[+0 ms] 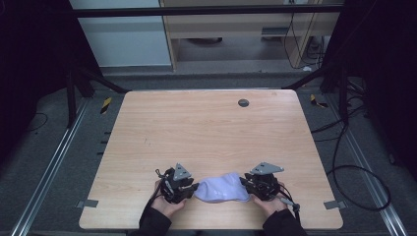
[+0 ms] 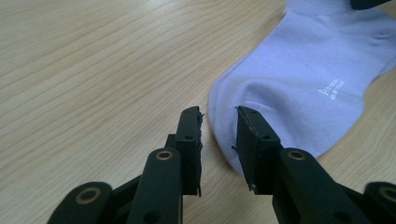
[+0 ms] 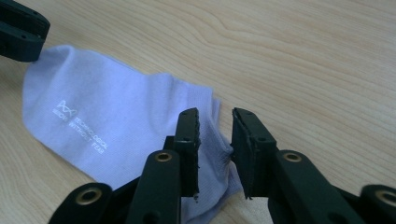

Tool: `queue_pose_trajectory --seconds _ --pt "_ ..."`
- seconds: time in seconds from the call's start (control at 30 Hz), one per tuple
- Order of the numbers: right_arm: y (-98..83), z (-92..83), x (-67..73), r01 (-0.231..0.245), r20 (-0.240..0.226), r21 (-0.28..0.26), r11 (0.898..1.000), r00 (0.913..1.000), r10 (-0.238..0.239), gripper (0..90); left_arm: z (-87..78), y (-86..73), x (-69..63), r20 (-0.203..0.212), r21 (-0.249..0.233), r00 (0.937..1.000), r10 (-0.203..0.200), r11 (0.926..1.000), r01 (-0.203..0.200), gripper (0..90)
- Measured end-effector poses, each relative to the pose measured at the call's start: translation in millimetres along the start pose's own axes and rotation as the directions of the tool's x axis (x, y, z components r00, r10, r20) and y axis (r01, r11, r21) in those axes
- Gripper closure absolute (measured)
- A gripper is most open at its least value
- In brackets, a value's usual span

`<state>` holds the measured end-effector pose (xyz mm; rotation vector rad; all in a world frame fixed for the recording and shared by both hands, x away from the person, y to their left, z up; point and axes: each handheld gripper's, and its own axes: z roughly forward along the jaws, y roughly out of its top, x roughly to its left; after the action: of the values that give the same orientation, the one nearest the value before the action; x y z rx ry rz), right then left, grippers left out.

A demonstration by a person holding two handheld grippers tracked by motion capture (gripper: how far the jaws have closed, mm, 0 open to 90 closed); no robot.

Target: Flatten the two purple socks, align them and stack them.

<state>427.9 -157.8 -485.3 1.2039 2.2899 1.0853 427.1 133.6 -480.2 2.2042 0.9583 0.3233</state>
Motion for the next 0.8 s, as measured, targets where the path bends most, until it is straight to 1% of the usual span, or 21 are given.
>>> queue_pose_trajectory --seconds 0.13,0.17,0.23,0.3,0.33,0.37,0.4,0.53,0.6,0.7,0.8 --pt "-1.4 0.4 -2.0 -0.004 0.005 0.014 1.0 1.0 0.004 79.0 4.6 0.1 -4.0 0.012 0.004 0.9999 0.005 1.0 -0.005 70.6" --pt "-1.5 0.4 -2.4 -0.003 0.006 0.018 1.0 1.0 0.003 81.0 5.8 0.2 -4.6 0.011 0.012 0.9999 0.008 0.9999 -0.008 71.5" --pt "-1.7 1.1 -2.5 0.005 0.005 0.026 1.0 1.0 -0.006 84.7 8.5 -0.4 -5.1 0.012 0.022 0.9999 0.006 0.9997 -0.006 75.8" --pt "-1.6 0.9 -1.7 0.011 0.004 0.034 0.999 0.9999 -0.011 86.4 10.5 -0.8 -5.1 0.012 0.027 0.9999 0.004 0.9996 -0.004 80.2" --pt "-1.1 0.0 -1.4 0.014 0.007 0.039 0.999 0.9999 -0.014 86.7 10.9 -0.8 -5.1 0.012 0.028 0.9999 0.003 0.9996 -0.003 82.6" --pt "-0.6 -1.5 -0.7 0.008 0.003 0.037 0.999 1.0 -0.008 86.9 11.1 -0.7 -5.2 0.012 0.029 0.9999 0.003 0.9996 -0.004 84.1" --pt "0.2 -3.3 -0.9 0.011 0.0 0.028 1.0 0.9999 -0.011 87.0 11.3 -0.7 -5.4 0.013 0.029 0.9999 0.005 0.9996 -0.006 85.2" --pt "2.8 -15.9 0.7 -0.002 -0.016 -0.006 1.0 0.9999 0.002 87.0 12.4 -0.6 -6.0 0.011 0.032 0.9999 0.006 0.9995 -0.006 86.3" --pt "2.1 -22.4 3.2 -0.011 -0.014 -0.012 1.0 0.9998 0.011 87.1 12.7 -0.5 -5.9 0.011 0.033 0.9999 0.006 0.9994 -0.007 86.4" --pt "-2.0 -24.0 4.6 -0.01 -0.012 0.005 1.0 0.9999 0.01 87.0 12.5 -0.2 -6.1 0.011 0.035 0.9999 0.006 0.9994 -0.006 86.5" --pt "-6.2 -16.7 1.7 -0.016 -0.004 0.04 0.999 0.9999 0.016 86.9 11.6 0.6 -6.0 0.015 0.034 0.9999 0.007 0.9994 -0.007 86.5"
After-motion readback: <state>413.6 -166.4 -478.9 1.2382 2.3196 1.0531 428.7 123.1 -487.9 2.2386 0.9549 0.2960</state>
